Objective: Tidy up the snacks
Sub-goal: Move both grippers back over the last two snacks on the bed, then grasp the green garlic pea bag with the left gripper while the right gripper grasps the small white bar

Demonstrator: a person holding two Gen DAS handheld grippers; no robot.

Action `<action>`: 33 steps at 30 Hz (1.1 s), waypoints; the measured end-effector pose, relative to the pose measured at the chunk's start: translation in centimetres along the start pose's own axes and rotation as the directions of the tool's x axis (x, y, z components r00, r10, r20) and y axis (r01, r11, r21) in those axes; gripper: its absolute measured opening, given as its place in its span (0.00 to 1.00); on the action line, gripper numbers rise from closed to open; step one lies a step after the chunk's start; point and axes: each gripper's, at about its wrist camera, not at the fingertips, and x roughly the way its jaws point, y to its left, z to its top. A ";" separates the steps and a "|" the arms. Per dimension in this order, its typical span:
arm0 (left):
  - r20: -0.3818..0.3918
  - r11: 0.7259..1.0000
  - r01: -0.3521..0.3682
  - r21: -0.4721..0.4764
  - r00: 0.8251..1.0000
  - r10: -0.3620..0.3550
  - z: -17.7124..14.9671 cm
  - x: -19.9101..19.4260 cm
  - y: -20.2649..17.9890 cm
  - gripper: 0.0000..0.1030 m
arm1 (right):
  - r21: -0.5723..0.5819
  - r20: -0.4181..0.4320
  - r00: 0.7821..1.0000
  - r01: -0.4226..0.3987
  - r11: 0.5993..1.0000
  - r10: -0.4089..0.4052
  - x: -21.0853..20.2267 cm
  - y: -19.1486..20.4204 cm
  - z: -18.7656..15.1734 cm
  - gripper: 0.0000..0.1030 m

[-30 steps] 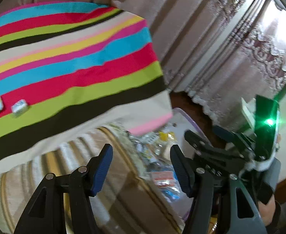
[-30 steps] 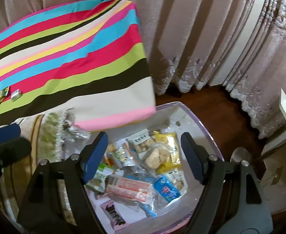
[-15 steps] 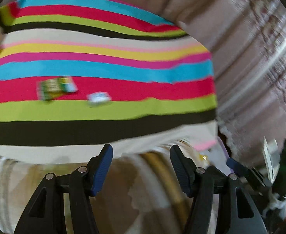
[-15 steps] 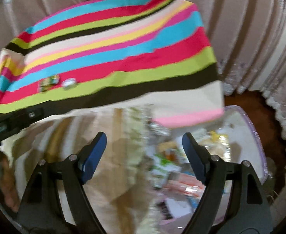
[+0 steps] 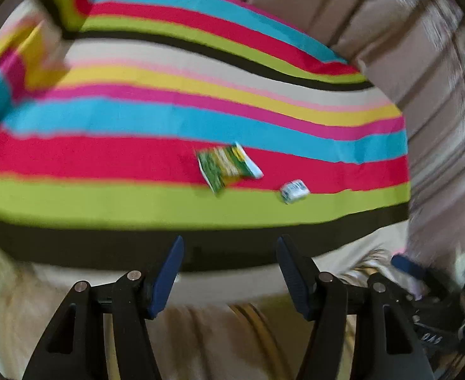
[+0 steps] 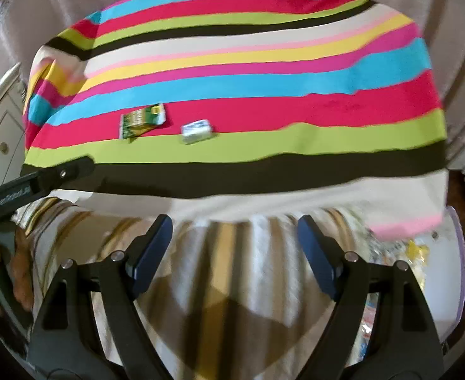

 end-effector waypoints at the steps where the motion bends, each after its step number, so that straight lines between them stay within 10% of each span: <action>1: -0.003 0.999 -0.003 0.034 1.000 0.003 0.7 0.3 0.1 0.60 | -0.012 -0.007 1.000 0.002 1.000 -0.002 0.6 0.4 0.5 0.81; 12: -0.062 0.878 -0.062 0.474 0.993 0.103 6.1 7.2 -2.5 0.67 | -0.129 -0.083 0.996 0.002 0.992 -0.013 6.9 2.6 6.4 0.80; 18: -0.125 0.871 -0.015 0.491 0.988 0.087 6.7 9.8 -2.1 0.66 | -0.169 -0.106 0.994 0.015 0.985 -0.033 9.5 3.4 8.6 0.80; 22: -0.126 0.870 -0.012 0.493 0.988 0.085 6.6 9.9 -2.1 0.45 | -0.199 -0.120 0.992 0.019 0.980 -0.043 10.8 3.8 9.2 0.80; 33: -0.066 0.883 -0.092 0.461 0.988 0.138 6.0 9.1 -2.7 0.34 | -0.192 -0.136 0.991 -0.024 0.981 -0.002 12.6 3.1 11.1 0.55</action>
